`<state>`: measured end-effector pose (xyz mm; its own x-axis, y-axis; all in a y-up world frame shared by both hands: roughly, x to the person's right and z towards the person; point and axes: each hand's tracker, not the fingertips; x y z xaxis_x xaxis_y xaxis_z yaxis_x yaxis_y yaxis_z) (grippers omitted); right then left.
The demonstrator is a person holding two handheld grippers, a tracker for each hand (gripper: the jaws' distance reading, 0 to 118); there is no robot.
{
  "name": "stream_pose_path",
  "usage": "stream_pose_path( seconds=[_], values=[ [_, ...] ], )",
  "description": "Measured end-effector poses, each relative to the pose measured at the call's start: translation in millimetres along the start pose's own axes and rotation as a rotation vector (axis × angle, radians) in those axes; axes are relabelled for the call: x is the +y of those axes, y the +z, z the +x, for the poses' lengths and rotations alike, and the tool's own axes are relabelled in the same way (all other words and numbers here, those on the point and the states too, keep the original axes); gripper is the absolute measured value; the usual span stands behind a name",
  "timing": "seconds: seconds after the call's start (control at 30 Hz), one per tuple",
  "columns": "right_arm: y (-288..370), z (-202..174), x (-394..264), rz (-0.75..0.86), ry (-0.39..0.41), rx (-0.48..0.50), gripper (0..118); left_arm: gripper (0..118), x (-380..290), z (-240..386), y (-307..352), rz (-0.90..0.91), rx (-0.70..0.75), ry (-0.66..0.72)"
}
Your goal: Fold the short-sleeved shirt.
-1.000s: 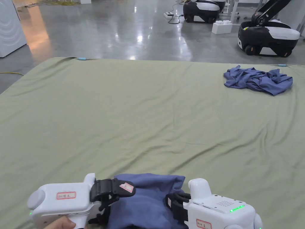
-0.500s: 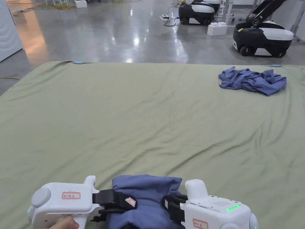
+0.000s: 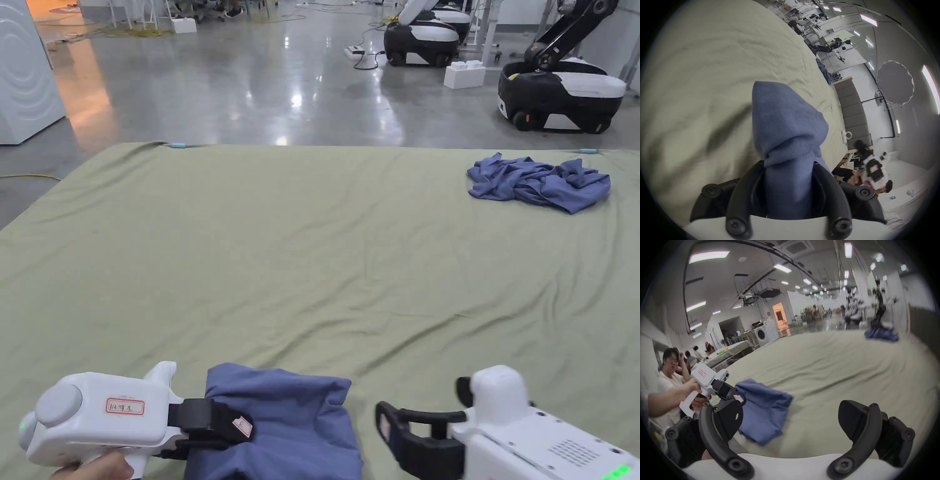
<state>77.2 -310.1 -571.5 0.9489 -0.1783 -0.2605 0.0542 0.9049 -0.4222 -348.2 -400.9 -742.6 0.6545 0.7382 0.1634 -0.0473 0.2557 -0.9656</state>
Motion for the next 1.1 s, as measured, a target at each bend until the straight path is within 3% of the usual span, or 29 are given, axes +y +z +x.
stream_pose_path(
  seconds=[0.07,0.1,0.13,0.17,0.2,0.23,0.27,0.3,0.43,0.6,1.1],
  values=[
    [32,3,9,0.055,0.023,-0.021,116,36,3,-1,7,0.008,0.040,-0.046],
    [53,4,15,0.036,0.007,-0.007,107,36,4,-2,10,0.010,0.054,-0.046],
    [65,7,18,0.045,-0.004,0.003,40,36,5,-3,13,0.014,0.064,-0.034],
    [74,5,18,0.100,0.008,-0.145,2,36,6,-3,17,0.016,0.071,-0.038],
    [78,2,14,0.108,0.045,-0.291,2,36,6,-4,20,0.030,0.085,-0.055],
    [87,8,17,0.083,0.064,-0.213,2,36,7,-5,23,0.035,0.093,-0.055],
    [93,15,18,0.060,0.026,-0.176,2,36,8,-6,27,0.032,0.104,-0.054],
    [99,19,15,0.069,-0.022,-0.177,2,36,9,-8,32,0.041,0.121,-0.042],
    [128,35,9,0.067,0.007,-0.261,2,36,16,-12,52,0.031,0.188,-0.076],
    [142,48,2,0.054,-0.060,-0.272,2,36,21,-32,83,0.017,0.236,-0.037],
    [129,44,-10,-0.035,-0.082,-0.290,2,36,112,-105,238,-0.062,0.818,-0.148]
  ],
)
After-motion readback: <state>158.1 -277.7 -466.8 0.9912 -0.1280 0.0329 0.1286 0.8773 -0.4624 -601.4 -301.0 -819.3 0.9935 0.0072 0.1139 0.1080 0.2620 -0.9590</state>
